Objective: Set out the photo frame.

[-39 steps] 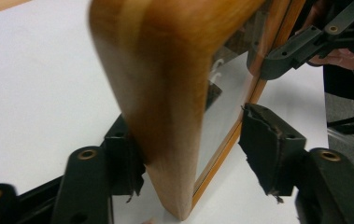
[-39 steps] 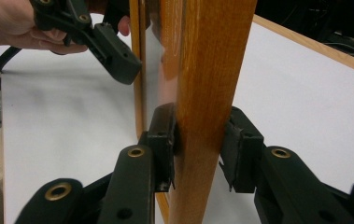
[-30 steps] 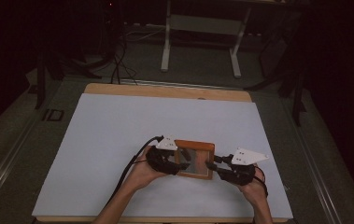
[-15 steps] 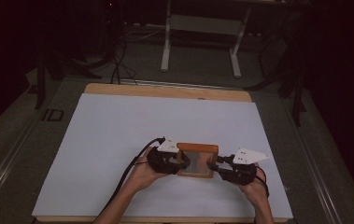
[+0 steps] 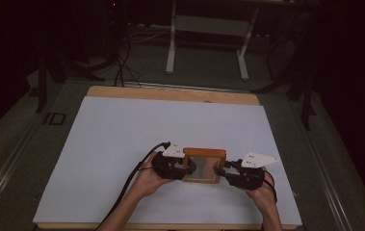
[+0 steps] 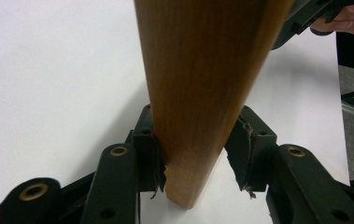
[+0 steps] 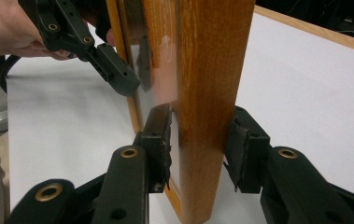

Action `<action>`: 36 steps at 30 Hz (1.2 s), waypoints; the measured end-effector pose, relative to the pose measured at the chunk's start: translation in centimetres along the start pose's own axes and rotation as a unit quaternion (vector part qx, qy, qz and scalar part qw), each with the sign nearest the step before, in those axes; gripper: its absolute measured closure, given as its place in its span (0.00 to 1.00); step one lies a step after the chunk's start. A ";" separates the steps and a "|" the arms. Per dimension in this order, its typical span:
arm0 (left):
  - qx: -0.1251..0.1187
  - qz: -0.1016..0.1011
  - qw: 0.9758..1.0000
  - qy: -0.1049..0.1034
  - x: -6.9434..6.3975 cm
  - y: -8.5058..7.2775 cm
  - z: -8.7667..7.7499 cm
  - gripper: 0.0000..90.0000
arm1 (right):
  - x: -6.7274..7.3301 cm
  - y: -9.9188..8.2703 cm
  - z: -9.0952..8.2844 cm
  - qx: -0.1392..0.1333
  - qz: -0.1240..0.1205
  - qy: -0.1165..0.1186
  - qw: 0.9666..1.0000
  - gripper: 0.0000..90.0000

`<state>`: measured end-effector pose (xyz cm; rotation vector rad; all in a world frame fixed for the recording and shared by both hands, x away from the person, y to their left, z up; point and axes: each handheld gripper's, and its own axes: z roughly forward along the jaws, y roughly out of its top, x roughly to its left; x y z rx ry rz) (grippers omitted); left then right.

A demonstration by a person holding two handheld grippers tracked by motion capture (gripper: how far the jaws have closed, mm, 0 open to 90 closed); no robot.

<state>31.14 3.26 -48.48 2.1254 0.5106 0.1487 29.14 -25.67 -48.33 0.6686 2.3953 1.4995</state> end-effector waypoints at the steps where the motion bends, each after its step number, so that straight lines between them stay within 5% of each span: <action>1: 0.000 0.000 1.000 -0.001 0.0 0.0 0.0 0.66 | 0.0 0.0 0.0 0.000 0.000 0.000 1.000 0.70; 36: -0.002 -0.057 0.998 -0.005 1.2 -1.5 -3.6 0.66 | 1.7 2.0 2.7 -0.006 0.029 0.005 1.000 0.68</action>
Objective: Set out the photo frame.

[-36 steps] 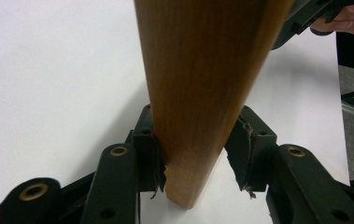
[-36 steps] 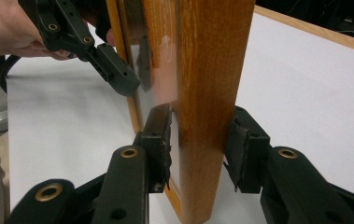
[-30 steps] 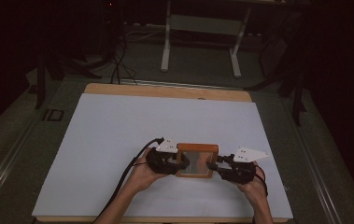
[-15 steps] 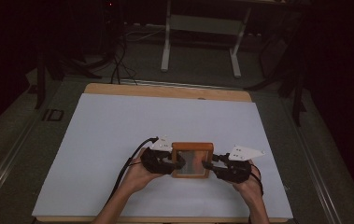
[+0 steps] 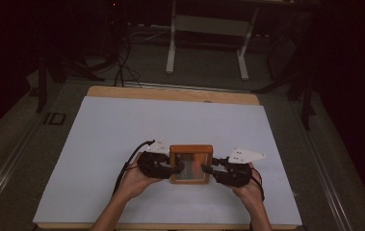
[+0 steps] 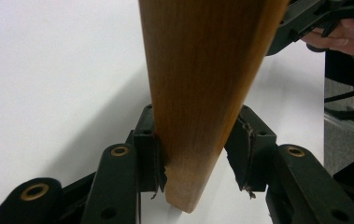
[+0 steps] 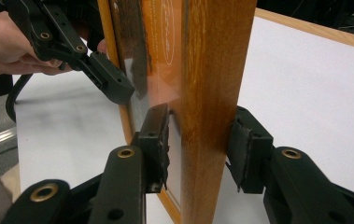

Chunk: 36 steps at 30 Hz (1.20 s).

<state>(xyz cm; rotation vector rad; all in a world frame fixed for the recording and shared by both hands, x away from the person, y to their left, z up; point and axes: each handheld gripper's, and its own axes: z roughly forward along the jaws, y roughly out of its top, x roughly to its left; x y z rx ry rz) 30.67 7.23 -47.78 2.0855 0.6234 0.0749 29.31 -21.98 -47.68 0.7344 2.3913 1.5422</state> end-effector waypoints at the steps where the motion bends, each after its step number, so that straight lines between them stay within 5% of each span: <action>1: -0.001 -0.003 1.000 -0.001 0.1 -0.1 -0.1 0.66 | 0.1 0.1 0.2 0.001 0.002 0.001 1.000 0.68; 18: -0.004 -0.043 0.999 0.011 1.0 -2.1 -2.3 0.66 | 0.9 0.5 3.1 0.004 0.023 0.020 1.000 0.67; 36: -0.037 -0.086 0.996 0.008 2.9 -3.8 -3.8 0.64 | 1.3 0.8 5.9 0.008 0.049 0.030 0.998 0.67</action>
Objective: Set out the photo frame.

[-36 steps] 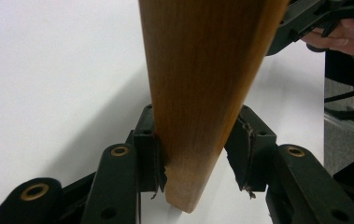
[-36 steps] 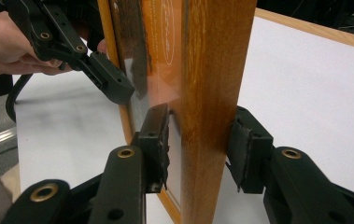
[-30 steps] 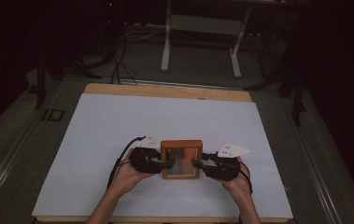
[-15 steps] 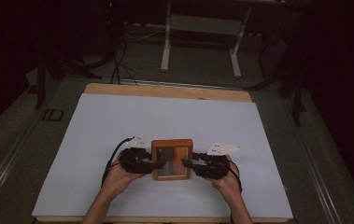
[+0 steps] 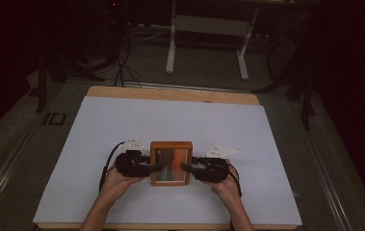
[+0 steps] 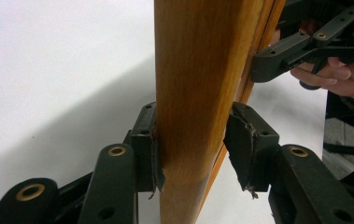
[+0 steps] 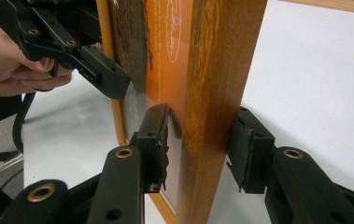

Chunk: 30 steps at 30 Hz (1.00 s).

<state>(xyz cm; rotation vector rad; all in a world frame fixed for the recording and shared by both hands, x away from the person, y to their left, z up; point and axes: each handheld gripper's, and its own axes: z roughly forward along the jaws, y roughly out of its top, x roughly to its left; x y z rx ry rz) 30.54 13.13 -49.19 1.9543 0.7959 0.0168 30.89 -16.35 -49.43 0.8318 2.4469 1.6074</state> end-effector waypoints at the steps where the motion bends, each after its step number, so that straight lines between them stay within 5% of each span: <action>1: -0.002 -0.004 1.000 -0.001 0.1 0.0 0.0 0.64 | 0.0 0.0 0.0 0.001 0.001 -0.001 1.000 0.67; 18: -0.008 -0.039 0.999 -0.028 1.6 0.1 0.6 0.63 | -1.0 -0.3 0.4 0.001 0.025 0.004 1.000 0.69; 24: 0.000 -0.028 0.999 -0.026 1.4 0.0 0.6 0.60 | -0.9 -0.4 0.4 0.001 0.018 -0.001 1.000 0.67; 30: 0.001 -0.020 1.000 -0.018 1.3 -0.3 0.1 0.54 | -1.2 -0.6 -0.2 0.006 0.016 -0.008 1.000 0.52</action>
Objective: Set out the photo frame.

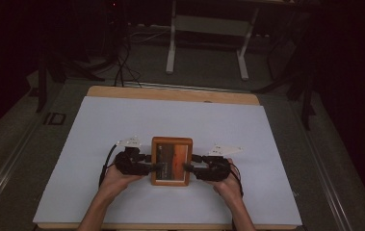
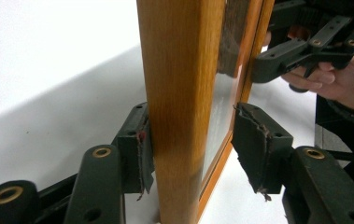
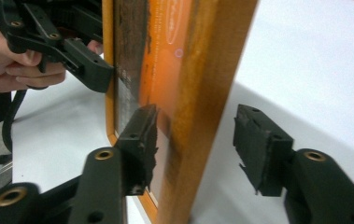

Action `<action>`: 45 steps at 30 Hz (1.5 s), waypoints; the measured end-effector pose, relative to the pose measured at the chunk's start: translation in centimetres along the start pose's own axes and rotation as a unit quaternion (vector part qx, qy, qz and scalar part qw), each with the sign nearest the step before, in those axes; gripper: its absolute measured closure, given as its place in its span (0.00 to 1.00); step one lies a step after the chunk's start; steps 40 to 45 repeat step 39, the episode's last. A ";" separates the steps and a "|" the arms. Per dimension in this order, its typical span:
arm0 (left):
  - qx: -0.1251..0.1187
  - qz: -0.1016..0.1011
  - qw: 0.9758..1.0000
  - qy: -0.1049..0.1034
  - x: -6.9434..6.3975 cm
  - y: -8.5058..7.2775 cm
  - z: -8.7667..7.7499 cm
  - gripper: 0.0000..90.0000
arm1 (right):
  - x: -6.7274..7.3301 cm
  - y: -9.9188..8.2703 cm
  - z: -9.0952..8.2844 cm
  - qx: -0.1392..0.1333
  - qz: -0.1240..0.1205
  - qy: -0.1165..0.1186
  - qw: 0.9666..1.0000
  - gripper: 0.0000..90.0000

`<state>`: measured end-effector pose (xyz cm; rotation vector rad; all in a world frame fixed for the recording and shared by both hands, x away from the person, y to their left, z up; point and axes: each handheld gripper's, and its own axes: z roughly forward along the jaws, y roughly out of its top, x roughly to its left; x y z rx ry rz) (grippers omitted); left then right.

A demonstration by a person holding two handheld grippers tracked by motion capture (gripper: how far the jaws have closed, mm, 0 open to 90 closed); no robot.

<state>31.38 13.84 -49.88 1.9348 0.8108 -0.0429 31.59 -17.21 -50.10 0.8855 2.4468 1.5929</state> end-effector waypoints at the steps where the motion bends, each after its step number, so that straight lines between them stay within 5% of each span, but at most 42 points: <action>1: -0.003 0.000 1.000 0.003 0.0 -0.1 -0.1 0.54 | -0.1 0.0 -0.2 -0.002 0.002 -0.002 1.000 0.50; 10: -0.029 0.015 0.997 0.065 -0.5 -1.0 -1.6 0.51 | -0.1 -0.3 -1.3 0.010 -0.003 -0.016 1.000 0.45; 18: -0.038 0.033 0.988 0.144 -1.0 -2.9 -2.9 0.49 | -0.3 -0.9 -2.8 0.014 -0.007 -0.051 0.999 0.42; 24: -0.046 0.020 0.984 0.172 -0.8 -4.0 -3.9 0.49 | -0.7 -1.2 -3.7 0.026 -0.022 -0.090 0.995 0.41; 29: -0.038 0.012 0.976 0.215 -0.3 -4.8 -4.7 0.49 | -1.5 -1.8 -4.5 0.037 -0.021 -0.127 0.991 0.41; 33: -0.019 0.009 0.966 0.256 0.7 -5.7 -4.8 0.48 | -2.2 -2.5 -5.5 0.044 -0.010 -0.155 0.987 0.40; 34: -0.010 0.003 0.962 0.272 0.9 -5.8 -4.8 0.48 | -2.4 -2.7 -5.7 0.045 -0.006 -0.161 0.986 0.39; 37: -0.003 -0.001 0.956 0.293 1.2 -5.9 -4.8 0.48 | -3.2 -3.7 -6.9 0.048 0.009 -0.188 0.981 0.38; 39: 0.007 -0.003 0.948 0.318 1.4 -6.0 -4.6 0.48 | -3.7 -4.3 -7.7 0.053 0.014 -0.208 0.977 0.37; 45: 0.007 -0.003 0.948 0.318 1.4 -6.0 -4.6 0.48 | -3.7 -4.3 -7.7 0.053 0.014 -0.208 0.977 0.37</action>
